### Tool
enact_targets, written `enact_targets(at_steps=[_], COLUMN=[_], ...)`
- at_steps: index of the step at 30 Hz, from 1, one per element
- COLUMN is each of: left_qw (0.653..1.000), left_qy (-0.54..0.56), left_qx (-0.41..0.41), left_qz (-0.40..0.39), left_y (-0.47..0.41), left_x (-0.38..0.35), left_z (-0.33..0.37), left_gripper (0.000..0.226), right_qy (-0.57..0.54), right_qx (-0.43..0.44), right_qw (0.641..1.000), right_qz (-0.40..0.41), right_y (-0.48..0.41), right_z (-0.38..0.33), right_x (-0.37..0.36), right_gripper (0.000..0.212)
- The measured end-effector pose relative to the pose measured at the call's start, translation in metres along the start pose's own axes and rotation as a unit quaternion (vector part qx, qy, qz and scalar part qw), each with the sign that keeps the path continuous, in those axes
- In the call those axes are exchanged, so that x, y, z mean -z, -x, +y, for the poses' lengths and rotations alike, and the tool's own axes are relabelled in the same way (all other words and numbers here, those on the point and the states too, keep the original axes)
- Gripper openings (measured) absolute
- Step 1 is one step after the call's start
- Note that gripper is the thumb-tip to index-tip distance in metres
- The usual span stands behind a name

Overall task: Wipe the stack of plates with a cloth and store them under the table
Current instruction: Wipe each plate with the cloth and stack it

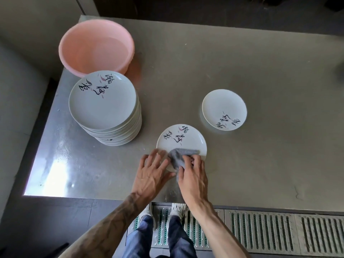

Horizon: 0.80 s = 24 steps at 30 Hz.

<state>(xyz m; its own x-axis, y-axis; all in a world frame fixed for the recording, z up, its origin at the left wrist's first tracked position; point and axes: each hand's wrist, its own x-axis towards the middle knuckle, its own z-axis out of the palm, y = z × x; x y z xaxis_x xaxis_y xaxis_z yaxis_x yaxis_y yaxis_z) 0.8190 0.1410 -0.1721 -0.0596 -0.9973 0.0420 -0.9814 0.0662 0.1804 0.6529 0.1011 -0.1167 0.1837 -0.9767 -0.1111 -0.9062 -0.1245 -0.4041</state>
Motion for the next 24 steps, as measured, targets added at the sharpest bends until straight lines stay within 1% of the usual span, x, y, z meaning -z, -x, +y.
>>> enact_targets(at_steps=[3,5,7,9,12,14,17,19,21,24], left_qw=[1.000,1.000,1.000,1.000,1.000,0.999,0.998,0.999,1.000,1.000], left_qy=[0.000,0.003,-0.002,0.001,0.001,0.021,0.049,0.036,0.024,0.025], left_qx=[-0.011,-0.009,-0.001,0.010,0.001,-0.024,-0.050,-0.030,-0.008,-0.013], left_qz=[-0.017,-0.027,-0.023,-0.004,0.023,0.013,-0.010,-0.008,-0.004,-0.010], left_y=[-0.011,-0.018,-0.014,-0.006,0.000,-0.006,-0.013,-0.010,-0.003,-0.001], left_x=[0.008,0.012,0.010,0.004,0.001,0.006,0.012,0.012,0.007,0.005], left_z=[-0.011,-0.020,-0.019,-0.008,-0.001,-0.010,-0.020,-0.013,0.000,0.004], left_gripper=[0.055,0.059,0.064,0.064,0.060,0.056,0.049,0.046,0.048,0.052], right_qy=[0.005,0.006,0.004,-0.002,-0.004,0.000,0.010,0.006,-0.007,-0.022], right_qx=[0.028,0.032,0.012,-0.013,0.003,0.016,0.000,-0.014,-0.011,0.015], right_qw=[0.999,0.999,1.000,1.000,1.000,0.999,1.000,1.000,1.000,0.999], right_qz=[-0.015,-0.008,0.004,0.001,-0.021,-0.028,-0.010,-0.003,-0.008,-0.029], right_y=[-0.009,-0.017,-0.016,-0.007,0.001,-0.006,-0.015,-0.012,-0.003,-0.006], right_z=[0.015,0.026,0.024,0.010,0.000,0.009,0.017,0.008,-0.002,0.003], right_x=[0.007,0.014,0.013,0.006,0.000,0.006,0.012,0.010,0.005,0.010], right_gripper=[0.038,0.037,0.036,0.035,0.037,0.039,0.039,0.037,0.034,0.033])
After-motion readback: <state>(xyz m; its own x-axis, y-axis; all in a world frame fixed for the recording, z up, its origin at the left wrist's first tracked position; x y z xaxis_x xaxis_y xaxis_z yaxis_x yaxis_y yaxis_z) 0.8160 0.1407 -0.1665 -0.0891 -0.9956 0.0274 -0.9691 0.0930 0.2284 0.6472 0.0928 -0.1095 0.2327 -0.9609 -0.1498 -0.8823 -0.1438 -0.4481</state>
